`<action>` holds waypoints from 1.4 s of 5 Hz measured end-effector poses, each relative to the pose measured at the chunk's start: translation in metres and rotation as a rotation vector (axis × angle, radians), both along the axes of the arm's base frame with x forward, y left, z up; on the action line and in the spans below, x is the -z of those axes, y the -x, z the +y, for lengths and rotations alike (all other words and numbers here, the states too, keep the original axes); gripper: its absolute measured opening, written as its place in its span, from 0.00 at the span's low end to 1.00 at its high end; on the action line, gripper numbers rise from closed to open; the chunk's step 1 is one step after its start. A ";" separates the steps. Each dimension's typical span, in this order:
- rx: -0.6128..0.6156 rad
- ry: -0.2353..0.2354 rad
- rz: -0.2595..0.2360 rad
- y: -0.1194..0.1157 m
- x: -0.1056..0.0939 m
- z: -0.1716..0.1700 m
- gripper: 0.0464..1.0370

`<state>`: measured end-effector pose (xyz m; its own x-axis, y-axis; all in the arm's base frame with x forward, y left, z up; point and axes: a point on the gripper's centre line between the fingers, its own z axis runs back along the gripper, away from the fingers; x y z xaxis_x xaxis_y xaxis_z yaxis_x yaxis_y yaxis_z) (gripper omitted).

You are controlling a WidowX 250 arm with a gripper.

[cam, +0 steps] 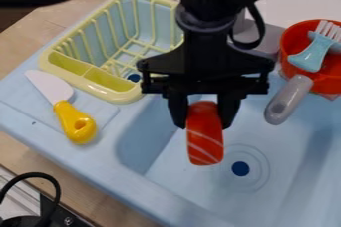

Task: Put the salmon in the sink

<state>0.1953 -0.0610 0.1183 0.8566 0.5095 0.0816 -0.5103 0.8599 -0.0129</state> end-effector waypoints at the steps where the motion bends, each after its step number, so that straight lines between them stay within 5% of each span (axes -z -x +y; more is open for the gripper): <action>1: -0.054 -0.024 0.019 0.001 0.017 0.015 0.48; 3: -0.067 -0.018 0.000 -0.001 0.042 0.030 0.48; 4: -0.047 0.030 -0.078 -0.002 0.043 0.032 0.54; 5: -0.054 0.031 -0.091 -0.003 0.041 0.032 0.82; 6: -0.079 0.023 -0.071 -0.001 0.039 0.032 0.95; 7: -0.082 0.013 -0.056 0.000 0.033 0.033 0.95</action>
<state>0.1955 -0.0276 0.0851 0.8060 0.5795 0.1206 -0.5775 0.8146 -0.0544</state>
